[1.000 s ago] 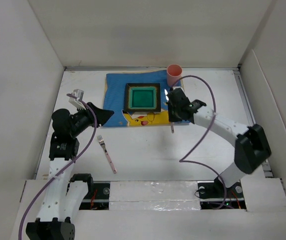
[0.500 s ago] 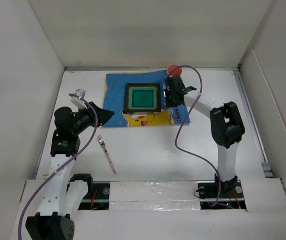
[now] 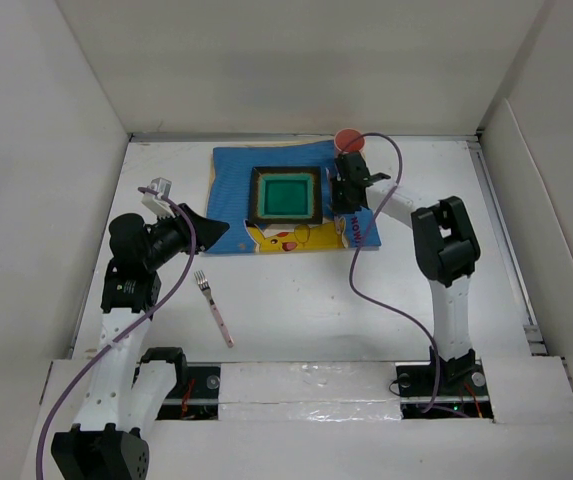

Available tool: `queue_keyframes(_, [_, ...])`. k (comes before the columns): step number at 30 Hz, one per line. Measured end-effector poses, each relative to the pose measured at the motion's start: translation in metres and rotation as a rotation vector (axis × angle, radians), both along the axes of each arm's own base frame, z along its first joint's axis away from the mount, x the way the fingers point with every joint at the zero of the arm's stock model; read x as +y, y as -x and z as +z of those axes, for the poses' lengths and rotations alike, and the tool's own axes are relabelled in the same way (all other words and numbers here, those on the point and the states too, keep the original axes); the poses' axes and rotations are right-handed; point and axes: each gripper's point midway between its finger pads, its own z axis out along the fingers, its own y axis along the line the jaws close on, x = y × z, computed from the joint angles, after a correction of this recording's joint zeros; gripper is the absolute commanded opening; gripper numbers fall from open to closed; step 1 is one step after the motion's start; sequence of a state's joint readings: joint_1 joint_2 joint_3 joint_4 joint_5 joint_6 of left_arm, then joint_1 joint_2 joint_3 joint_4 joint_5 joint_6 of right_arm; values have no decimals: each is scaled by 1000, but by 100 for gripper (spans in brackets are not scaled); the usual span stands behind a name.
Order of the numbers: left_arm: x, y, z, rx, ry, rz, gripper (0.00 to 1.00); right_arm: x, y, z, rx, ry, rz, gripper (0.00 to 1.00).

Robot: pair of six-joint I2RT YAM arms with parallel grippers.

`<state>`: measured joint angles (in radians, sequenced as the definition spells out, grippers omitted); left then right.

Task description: Set the dinner table for one person

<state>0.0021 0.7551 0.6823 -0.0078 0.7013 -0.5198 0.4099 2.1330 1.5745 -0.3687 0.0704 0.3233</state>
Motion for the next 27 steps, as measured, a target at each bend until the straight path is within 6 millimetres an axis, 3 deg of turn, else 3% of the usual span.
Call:
queue_keyframes(3, [0, 0, 0, 0, -1, 3, 32, 1, 0, -1, -2, -12, -14, 26])
queue_keyframes(7, [0, 0, 0, 0, -1, 3, 32, -2, 5, 3, -13, -22, -29, 35])
queue_keyframes(11, [1, -1, 0, 0, -3, 4, 32, -9, 19, 34, -64, -16, -34, 11])
queue_keyframes(12, [1, -1, -1, 0, -4, 6, 33, -12, 19, 41, -85, -5, -39, 0])
queue_keyframes(14, [2, -1, -1, 1, -5, 11, 32, 0, 34, 83, -169, -29, -4, 0])
queue_keyframes(17, [4, -3, -1, 0, -9, 27, 23, 41, 69, 136, -316, -85, 113, 0])
queue_keyframes(18, [5, -3, -1, 2, -9, 34, 6, 64, 87, 148, -358, -113, 174, 0])
queue_keyframes(20, [8, -6, -3, 10, -11, 59, 0, 117, 133, 156, -400, -175, 316, 0])
queue_keyframes(23, [14, -10, -3, 10, -19, 107, 0, 186, 208, 131, -375, -207, 519, 0])
queue_keyframes(25, [19, -12, -4, 18, -25, 142, 0, 216, 251, 103, -338, -182, 619, 2])
queue_keyframes(26, [22, -13, -4, 22, -28, 165, 7, 228, 269, 89, -322, -163, 659, 8])
queue_keyframes(27, [25, -14, -4, 23, -32, 188, 16, 236, 283, 75, -305, -139, 687, 21])
